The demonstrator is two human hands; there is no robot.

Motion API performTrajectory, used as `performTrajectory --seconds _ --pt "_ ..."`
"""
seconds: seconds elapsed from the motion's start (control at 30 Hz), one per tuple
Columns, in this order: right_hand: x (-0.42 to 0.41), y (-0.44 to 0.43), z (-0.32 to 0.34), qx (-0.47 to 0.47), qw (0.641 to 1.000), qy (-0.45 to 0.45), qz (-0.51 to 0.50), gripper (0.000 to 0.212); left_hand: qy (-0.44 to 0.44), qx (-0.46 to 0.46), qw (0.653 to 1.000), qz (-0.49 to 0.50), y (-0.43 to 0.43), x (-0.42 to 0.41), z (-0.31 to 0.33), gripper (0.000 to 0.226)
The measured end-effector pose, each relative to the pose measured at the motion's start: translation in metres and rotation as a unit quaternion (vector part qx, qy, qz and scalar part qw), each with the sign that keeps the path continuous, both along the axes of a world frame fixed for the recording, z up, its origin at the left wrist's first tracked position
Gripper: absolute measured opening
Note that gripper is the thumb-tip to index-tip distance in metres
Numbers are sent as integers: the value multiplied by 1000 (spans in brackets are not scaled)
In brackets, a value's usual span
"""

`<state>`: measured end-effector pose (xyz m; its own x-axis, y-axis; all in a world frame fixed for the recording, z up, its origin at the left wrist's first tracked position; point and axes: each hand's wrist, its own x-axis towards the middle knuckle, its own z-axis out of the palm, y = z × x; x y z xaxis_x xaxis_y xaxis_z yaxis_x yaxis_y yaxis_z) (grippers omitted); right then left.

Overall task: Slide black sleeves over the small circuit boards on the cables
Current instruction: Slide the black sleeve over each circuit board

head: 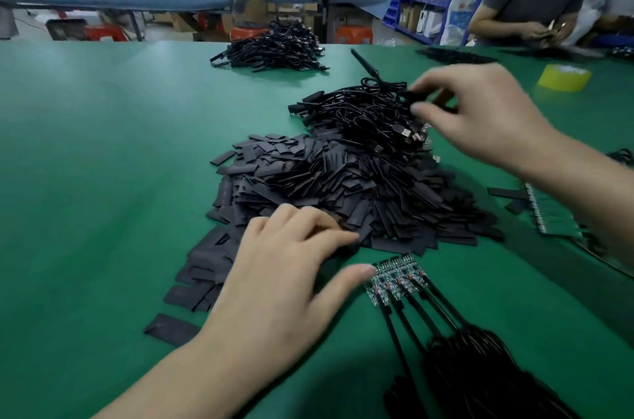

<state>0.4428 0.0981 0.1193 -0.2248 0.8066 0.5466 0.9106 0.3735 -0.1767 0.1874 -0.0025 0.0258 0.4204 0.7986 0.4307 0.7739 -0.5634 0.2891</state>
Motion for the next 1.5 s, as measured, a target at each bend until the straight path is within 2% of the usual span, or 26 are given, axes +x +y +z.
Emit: performTrajectory --seconds 0.17,0.27,0.37,0.47,0.57,0.7,0.8,0.87,0.97,1.03,1.17,1.3,1.5 --pt "-15 90 19 -36 993 -102 -44 22 54 -13 998 -8 -5 3 0 61" --pt "-29 117 21 -68 985 -149 -57 25 70 -31 997 -18 -6 5 1 62" --pt "-35 128 18 -62 981 -168 -77 30 65 -40 997 -24 -6 5 3 61" --pt "-38 112 13 -29 989 -126 -67 33 59 -48 997 -28 -7 5 3 61" --pt "-37 64 2 -32 998 -59 21 26 45 -53 997 -38 -6 5 2 60" --pt "-29 -19 -14 -149 979 -29 132 21 -3 -55 997 -55 -4 5 2 52" --pt "-21 -65 -24 -257 954 -33 153 32 -65 -65 993 -72 -5 4 3 43" --pt "-20 -83 -31 -293 942 -32 159 36 -103 -64 989 -80 -7 5 5 34" --pt "-25 -92 -35 -339 926 4 168 24 -151 -60 984 -74 -11 7 10 28" --pt "-30 -92 -34 -346 921 46 171 13 -209 -94 970 -78 -13 7 12 26" --pt "-38 -96 -38 -295 934 128 156 12 -357 -216 906 -68 -12 2 15 27" --pt "-44 -102 -54 -278 927 201 150 7 -350 -240 904 -50 -9 -2 15 23" --pt "-45 -103 -62 -293 897 262 202 6 -398 -306 860 -95 -7 -3 19 17"
